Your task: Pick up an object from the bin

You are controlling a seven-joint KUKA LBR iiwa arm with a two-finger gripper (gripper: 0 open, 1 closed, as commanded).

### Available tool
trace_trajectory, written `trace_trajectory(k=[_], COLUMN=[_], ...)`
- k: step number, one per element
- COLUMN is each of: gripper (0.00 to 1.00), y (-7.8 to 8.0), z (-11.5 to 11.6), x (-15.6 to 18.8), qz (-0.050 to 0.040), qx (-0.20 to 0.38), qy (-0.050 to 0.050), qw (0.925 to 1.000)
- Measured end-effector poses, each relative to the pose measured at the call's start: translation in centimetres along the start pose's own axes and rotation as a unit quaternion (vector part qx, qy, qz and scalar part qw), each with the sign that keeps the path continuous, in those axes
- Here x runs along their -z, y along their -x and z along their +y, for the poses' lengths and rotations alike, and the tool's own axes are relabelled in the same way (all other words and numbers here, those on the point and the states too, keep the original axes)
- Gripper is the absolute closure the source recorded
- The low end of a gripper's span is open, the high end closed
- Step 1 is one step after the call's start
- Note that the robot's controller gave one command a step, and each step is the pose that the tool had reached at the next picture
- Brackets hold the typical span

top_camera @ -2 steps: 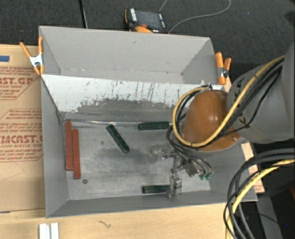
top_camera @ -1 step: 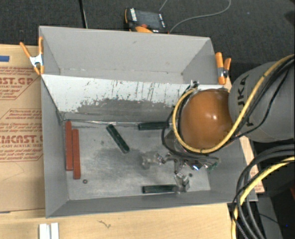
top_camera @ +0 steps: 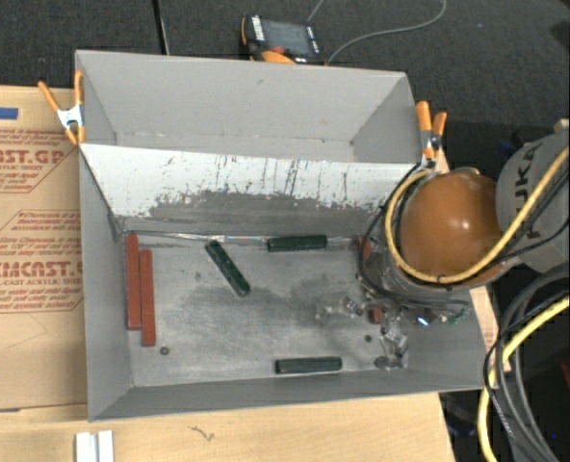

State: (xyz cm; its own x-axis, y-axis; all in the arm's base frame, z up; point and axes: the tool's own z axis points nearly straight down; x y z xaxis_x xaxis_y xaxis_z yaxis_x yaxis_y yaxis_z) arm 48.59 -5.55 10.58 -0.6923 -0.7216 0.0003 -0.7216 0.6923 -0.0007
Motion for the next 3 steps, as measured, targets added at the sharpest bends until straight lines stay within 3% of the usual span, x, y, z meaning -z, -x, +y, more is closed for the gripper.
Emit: trace_trajectory(k=[1,2,3], gripper=[0.00,0.00,0.00], y=[1.3,8.0,3.5], z=[-2.5,-7.4,-9.3], x=[-0.8,3.9,-3.6], qz=[-0.0011,-0.0044,-0.0021], qx=[0.134,0.093,0.336], qy=[0.000,-0.003,-0.001], qw=[0.9910,0.9957,0.9418])
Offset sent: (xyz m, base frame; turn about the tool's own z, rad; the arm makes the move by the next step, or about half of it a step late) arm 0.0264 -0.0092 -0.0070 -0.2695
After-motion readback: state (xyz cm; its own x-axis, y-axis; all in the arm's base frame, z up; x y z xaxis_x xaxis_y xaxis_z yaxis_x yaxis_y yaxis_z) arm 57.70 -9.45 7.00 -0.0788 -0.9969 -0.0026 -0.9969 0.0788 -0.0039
